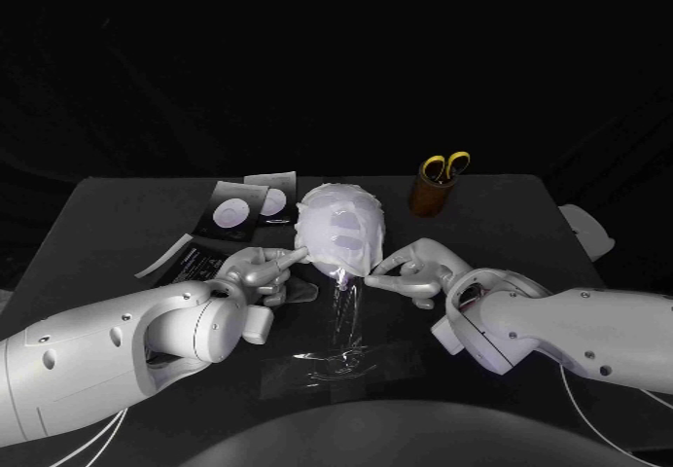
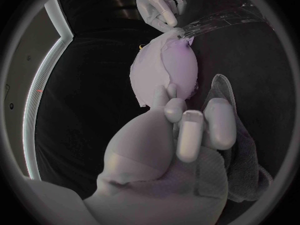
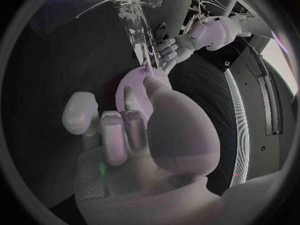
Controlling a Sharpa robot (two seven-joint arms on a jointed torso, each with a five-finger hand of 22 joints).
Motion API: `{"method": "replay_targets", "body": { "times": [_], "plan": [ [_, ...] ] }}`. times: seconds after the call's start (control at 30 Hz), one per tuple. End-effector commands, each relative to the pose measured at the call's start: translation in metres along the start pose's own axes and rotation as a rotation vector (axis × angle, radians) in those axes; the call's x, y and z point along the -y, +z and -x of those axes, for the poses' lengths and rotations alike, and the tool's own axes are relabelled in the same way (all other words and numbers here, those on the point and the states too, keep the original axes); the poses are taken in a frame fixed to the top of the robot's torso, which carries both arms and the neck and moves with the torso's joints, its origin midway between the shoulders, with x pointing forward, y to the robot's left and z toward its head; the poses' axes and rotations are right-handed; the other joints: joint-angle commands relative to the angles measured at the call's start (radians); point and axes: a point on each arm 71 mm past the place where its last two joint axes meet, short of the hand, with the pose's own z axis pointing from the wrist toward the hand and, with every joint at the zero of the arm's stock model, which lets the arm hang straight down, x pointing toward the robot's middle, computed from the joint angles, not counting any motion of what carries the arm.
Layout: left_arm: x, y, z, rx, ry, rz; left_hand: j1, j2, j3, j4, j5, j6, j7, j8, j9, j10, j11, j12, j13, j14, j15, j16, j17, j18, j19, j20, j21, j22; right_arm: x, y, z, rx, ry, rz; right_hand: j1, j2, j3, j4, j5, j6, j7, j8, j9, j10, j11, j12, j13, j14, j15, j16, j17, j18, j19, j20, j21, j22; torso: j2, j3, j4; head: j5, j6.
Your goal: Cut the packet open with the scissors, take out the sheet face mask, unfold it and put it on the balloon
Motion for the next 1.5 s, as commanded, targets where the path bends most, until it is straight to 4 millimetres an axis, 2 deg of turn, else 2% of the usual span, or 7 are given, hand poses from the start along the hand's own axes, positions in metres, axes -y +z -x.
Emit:
{"method": "replay_targets", "body": {
  "times": [0.03, 0.6, 0.7, 0.8, 0.83, 1.17, 1.5],
  "plan": [
    [0.0032, -0.0020, -0.0050, -0.057, -0.011, -0.025, 0.059, 0.027, 0.009, -0.002, 0.005, 0.009, -0.006, 0.007, 0.006, 0.124, -0.086, 0.155, 0.243, 0.077, -0.048, 0.007, 0.215, -0.003, 0.000, -0.006, 0.005, 0.001, -0.0009, -0.0001, -0.0004, -0.004, -0.006, 0.016, 0.010, 0.000, -0.006, 0.001, -0.006, 0.006, -0.002, 0.006, 0.000, 0.089, -0.005, 0.004, 0.235, 0.108, -0.007, 0.004, 0.263, 0.010, 0.006, 0.001, 0.003, 0.001, 0.000, 0.0001, 0.0003, -0.002, 0.000],
    [0.0011, -0.0057, -0.0051, -0.094, -0.003, 0.001, 0.064, -0.004, 0.063, -0.001, 0.007, -0.015, 0.004, 0.010, 0.039, 0.095, -0.079, 0.114, 0.197, 0.072, -0.044, 0.001, 0.196, -0.002, -0.008, -0.010, 0.001, -0.006, -0.0009, 0.0001, -0.0004, -0.005, -0.006, 0.019, 0.010, 0.000, -0.007, 0.001, -0.007, 0.007, -0.002, 0.006, -0.001, 0.090, -0.005, 0.005, 0.235, 0.108, -0.007, 0.004, 0.263, 0.011, 0.005, 0.000, 0.002, 0.000, 0.000, 0.0010, -0.0001, -0.001, 0.000],
    [0.0002, -0.0055, -0.0041, -0.090, -0.002, 0.014, -0.045, -0.043, 0.019, 0.075, 0.002, -0.036, 0.011, -0.010, 0.038, 0.079, -0.068, 0.093, 0.164, 0.068, -0.035, -0.003, 0.184, 0.000, -0.014, -0.004, -0.005, -0.014, -0.0008, 0.0002, -0.0004, -0.005, -0.006, 0.018, 0.010, 0.000, -0.007, 0.001, -0.007, 0.007, -0.002, 0.006, -0.001, 0.090, -0.005, 0.005, 0.235, 0.108, -0.007, 0.004, 0.263, 0.011, 0.005, 0.000, 0.002, 0.000, 0.000, 0.0010, -0.0004, 0.000, 0.000],
    [-0.0010, -0.0051, -0.0034, -0.086, -0.001, 0.030, -0.093, -0.067, -0.012, 0.104, 0.003, -0.049, 0.023, -0.023, 0.034, 0.072, -0.060, 0.085, 0.151, 0.068, -0.030, -0.004, 0.180, 0.000, -0.016, -0.001, -0.007, -0.017, -0.0009, 0.0003, -0.0005, -0.005, -0.007, 0.020, 0.010, 0.000, -0.007, 0.001, -0.007, 0.007, -0.002, 0.006, -0.001, 0.090, -0.005, 0.005, 0.235, 0.108, -0.007, 0.004, 0.263, 0.011, 0.005, 0.000, 0.002, 0.000, 0.000, 0.0008, -0.0007, 0.000, 0.000],
    [-0.0013, -0.0050, -0.0033, -0.085, 0.000, 0.034, -0.159, -0.102, -0.058, 0.114, 0.006, -0.082, 0.042, -0.045, 0.026, 0.054, -0.047, 0.064, 0.120, 0.066, -0.019, -0.005, 0.176, 0.001, -0.021, 0.004, -0.011, -0.024, -0.0010, 0.0003, -0.0005, -0.006, -0.007, 0.020, 0.010, 0.000, -0.007, 0.001, -0.007, 0.007, -0.002, 0.006, -0.001, 0.090, -0.005, 0.005, 0.235, 0.108, -0.007, 0.004, 0.263, 0.011, 0.005, 0.000, 0.002, 0.000, 0.000, 0.0007, -0.0005, 0.000, 0.000],
    [-0.0027, -0.0039, -0.0047, -0.082, 0.001, 0.054, -0.215, -0.115, -0.117, 0.107, 0.002, -0.138, 0.060, -0.087, 0.007, 0.027, -0.026, 0.045, 0.090, 0.064, 0.001, -0.008, 0.169, 0.004, -0.027, 0.027, -0.018, -0.033, -0.0012, 0.0004, -0.0007, -0.007, -0.008, 0.023, 0.010, 0.000, -0.007, 0.001, -0.007, 0.007, -0.002, 0.006, -0.001, 0.090, -0.005, 0.005, 0.235, 0.108, -0.007, 0.004, 0.263, 0.011, 0.005, 0.000, 0.002, 0.000, 0.000, 0.0006, -0.0006, 0.001, 0.000],
    [-0.0017, -0.0033, -0.0064, -0.080, 0.006, 0.042, -0.124, -0.104, -0.108, 0.063, 0.003, -0.106, 0.058, -0.078, 0.007, 0.043, -0.029, 0.068, 0.117, 0.066, 0.001, -0.005, 0.176, 0.003, -0.020, 0.031, -0.013, -0.024, -0.0011, 0.0004, -0.0009, -0.010, -0.006, 0.021, 0.010, 0.000, -0.007, 0.001, -0.007, 0.007, -0.002, 0.006, -0.001, 0.090, -0.005, 0.005, 0.235, 0.108, -0.007, 0.004, 0.263, 0.011, 0.005, 0.000, 0.002, 0.000, 0.001, 0.0010, -0.0009, 0.000, 0.000]
  ]
}}
